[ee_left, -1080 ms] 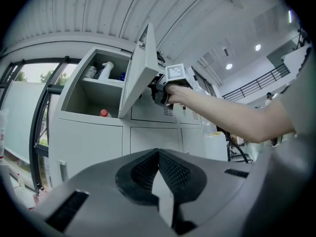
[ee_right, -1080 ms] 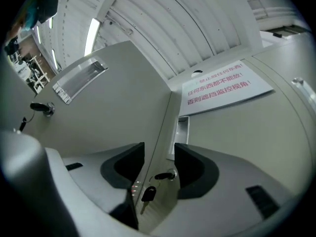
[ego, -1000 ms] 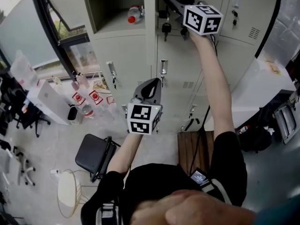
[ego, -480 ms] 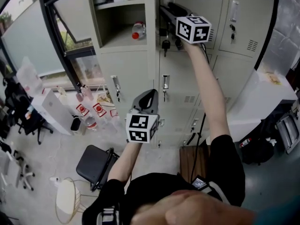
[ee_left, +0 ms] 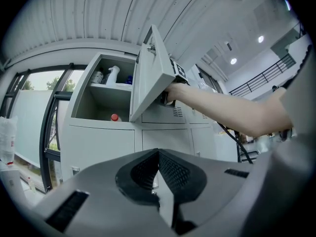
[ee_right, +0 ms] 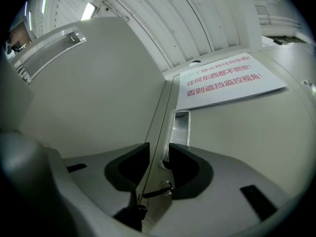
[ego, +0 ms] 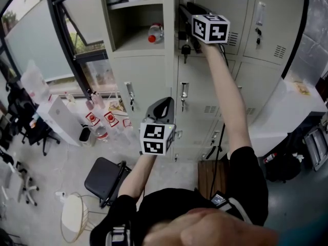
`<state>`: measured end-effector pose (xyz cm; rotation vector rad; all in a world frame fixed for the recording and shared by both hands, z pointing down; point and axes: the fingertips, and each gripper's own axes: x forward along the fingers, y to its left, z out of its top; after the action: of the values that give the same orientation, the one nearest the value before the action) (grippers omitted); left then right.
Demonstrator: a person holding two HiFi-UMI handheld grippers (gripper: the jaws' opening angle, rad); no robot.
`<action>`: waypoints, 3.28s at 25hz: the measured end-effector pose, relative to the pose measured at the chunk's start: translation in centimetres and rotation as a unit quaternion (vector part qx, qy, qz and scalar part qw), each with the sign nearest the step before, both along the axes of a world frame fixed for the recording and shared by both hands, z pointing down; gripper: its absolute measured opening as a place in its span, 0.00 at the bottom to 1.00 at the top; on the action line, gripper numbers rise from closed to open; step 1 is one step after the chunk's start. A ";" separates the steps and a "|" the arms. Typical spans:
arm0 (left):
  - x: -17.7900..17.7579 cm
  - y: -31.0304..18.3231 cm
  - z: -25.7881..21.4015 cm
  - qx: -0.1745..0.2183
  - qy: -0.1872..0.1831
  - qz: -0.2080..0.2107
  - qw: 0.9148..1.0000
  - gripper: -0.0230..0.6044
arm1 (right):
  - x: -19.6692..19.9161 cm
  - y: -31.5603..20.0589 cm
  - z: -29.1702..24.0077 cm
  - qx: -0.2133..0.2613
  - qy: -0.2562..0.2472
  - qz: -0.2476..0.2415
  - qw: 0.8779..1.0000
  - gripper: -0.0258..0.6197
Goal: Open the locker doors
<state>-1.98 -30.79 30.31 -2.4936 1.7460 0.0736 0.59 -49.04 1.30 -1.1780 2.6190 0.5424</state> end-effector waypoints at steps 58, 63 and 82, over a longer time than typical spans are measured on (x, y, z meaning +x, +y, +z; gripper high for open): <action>16.0 -0.2 -8.5 0.091 0.004 0.116 0.989 0.05 | 18.0 20.8 -0.3 0.055 -0.071 -0.115 0.989 0.30; 20.0 1.4 -9.6 0.116 -0.021 0.158 0.980 0.05 | 21.1 21.7 0.1 0.068 -0.065 -0.076 0.993 0.30; 20.5 2.9 -6.0 0.072 -0.007 0.190 0.979 0.05 | 28.9 23.8 1.9 0.079 -0.133 -0.009 0.988 0.30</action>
<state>18.54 -27.88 24.31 -2.6698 1.1888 0.2013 29.51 -25.23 3.20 -1.0935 2.3162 0.5367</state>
